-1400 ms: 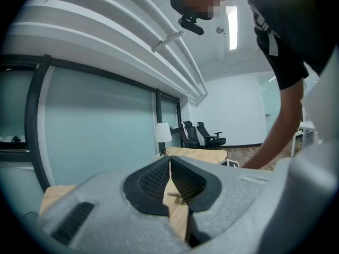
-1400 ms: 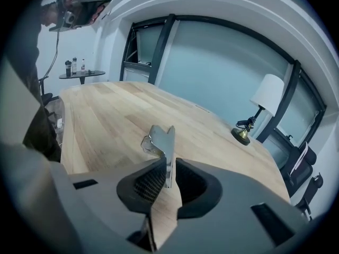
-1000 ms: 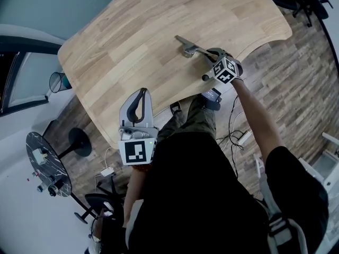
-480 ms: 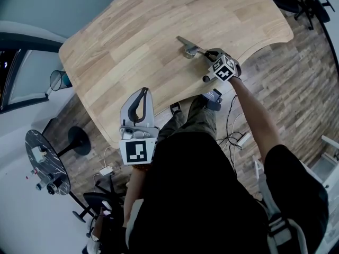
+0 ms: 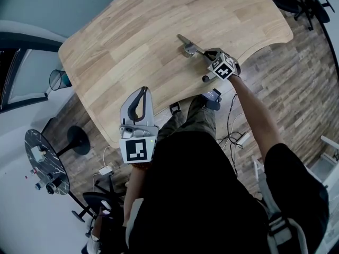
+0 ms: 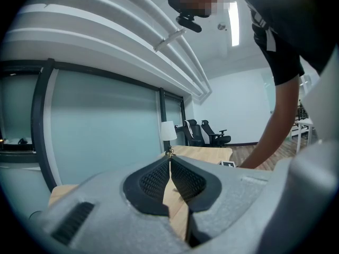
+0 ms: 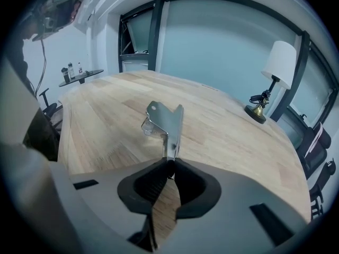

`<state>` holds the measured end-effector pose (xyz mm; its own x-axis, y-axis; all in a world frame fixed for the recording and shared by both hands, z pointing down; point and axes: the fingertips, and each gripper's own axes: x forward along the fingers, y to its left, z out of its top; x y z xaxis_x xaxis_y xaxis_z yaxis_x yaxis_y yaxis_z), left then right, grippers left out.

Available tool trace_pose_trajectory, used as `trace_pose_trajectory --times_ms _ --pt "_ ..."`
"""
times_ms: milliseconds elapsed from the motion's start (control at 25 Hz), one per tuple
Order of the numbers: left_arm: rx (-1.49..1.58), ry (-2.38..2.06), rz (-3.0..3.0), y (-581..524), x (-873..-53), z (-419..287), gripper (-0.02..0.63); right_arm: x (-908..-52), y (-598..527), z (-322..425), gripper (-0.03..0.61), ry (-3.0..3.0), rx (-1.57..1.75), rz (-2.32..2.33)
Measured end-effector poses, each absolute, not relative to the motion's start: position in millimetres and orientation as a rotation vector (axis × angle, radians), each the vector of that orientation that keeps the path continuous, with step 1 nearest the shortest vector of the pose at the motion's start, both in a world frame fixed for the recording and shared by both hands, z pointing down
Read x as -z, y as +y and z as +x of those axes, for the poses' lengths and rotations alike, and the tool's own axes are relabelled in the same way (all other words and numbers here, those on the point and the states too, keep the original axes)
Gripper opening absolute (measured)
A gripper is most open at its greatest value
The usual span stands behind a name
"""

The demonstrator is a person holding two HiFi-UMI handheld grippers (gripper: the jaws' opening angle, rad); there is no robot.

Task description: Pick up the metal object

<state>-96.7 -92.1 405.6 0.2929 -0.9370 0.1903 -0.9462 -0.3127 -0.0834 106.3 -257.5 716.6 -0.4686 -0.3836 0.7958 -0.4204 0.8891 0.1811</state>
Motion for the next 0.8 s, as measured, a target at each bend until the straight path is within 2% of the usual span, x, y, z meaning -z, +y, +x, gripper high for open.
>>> trace_pose_trajectory --times_ms 800 --pt "-0.291 -1.834 2.491 -92.3 -401.0 -105.8 0.023 -715.2 -252.7 103.3 0.003 -2.052 -0.054 0.606"
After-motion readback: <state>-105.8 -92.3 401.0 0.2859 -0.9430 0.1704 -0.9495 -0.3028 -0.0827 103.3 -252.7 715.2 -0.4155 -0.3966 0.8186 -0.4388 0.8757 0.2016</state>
